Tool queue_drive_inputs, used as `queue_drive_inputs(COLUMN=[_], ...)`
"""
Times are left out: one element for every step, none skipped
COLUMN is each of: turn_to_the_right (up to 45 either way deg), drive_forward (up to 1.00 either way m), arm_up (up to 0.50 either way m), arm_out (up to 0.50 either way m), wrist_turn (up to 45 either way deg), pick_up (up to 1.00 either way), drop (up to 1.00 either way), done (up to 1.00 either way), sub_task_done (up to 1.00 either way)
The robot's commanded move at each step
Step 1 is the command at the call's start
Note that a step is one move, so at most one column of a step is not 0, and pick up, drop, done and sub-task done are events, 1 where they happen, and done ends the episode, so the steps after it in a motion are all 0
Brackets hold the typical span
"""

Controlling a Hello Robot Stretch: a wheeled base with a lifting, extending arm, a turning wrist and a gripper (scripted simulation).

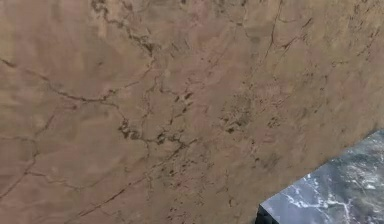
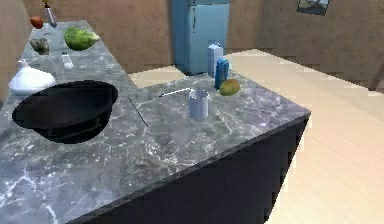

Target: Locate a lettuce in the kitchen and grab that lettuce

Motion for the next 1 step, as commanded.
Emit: queue_drive_inputs(turn_to_the_right=[45.0], drive_forward=[0.00], arm_up=[0.00], arm_out=[0.00], wrist_turn=[0.0], pick_up=[0.00], drop=[0.00], done=[0.00], sub_task_done=[0.00])
